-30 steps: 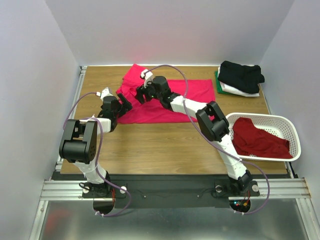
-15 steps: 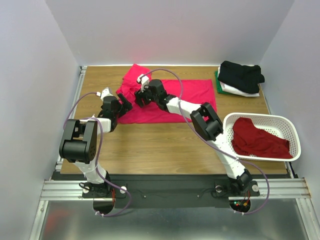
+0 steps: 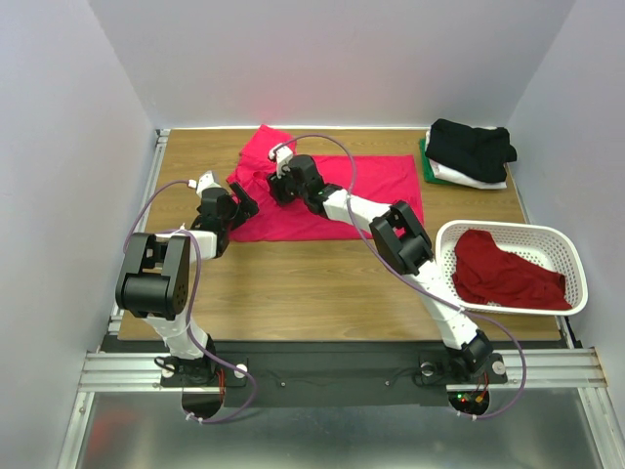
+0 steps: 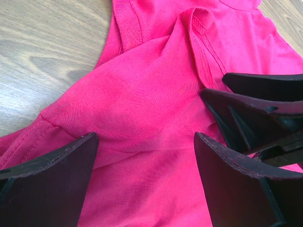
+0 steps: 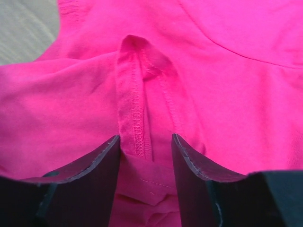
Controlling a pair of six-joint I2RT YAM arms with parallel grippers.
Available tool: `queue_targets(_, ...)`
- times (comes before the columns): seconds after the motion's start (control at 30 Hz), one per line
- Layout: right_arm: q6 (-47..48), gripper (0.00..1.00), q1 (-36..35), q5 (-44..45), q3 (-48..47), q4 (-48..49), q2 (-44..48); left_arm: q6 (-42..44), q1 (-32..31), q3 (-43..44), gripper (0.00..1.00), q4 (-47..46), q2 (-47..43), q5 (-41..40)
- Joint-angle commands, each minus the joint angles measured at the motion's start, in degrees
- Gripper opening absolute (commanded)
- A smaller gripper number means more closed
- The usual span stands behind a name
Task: Fold and stack the t-shirts
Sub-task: Fold the tshirt
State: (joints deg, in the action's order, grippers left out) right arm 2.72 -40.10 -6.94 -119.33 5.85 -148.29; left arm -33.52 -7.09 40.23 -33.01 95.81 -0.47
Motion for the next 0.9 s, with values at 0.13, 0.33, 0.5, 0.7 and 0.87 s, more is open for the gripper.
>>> queue_targets(0.13,-1.6,0.43,0.2,6.6,-4.6,0.8,-0.8,0.6,-0.3,1.6,0.94,-1.6,-0.1,0.2)
queue_targets(0.33,-1.9,0.15,0.2,9.9,-6.0,0.9,-1.8,0.6,-0.3,1.6,0.94,-1.5,-0.2,0.1)
queue_targets(0.5,-2.5,0.12,0.5,13.1,-6.2,0.8,-1.9,0.6,-0.3,1.5,0.94,-1.5,-0.2,0.1)
queue_targets(0.7,-4.1,0.11,1.0,15.8,-5.7,0.8,-1.7,0.6,-0.3,1.5,0.94,-1.4,-0.3,0.1)
queue_targets(0.87,-4.9,0.11,1.9,16.0,-5.0,0.7,-1.8,0.6,-0.3,1.6,0.94,-1.4,-0.2,0.1)
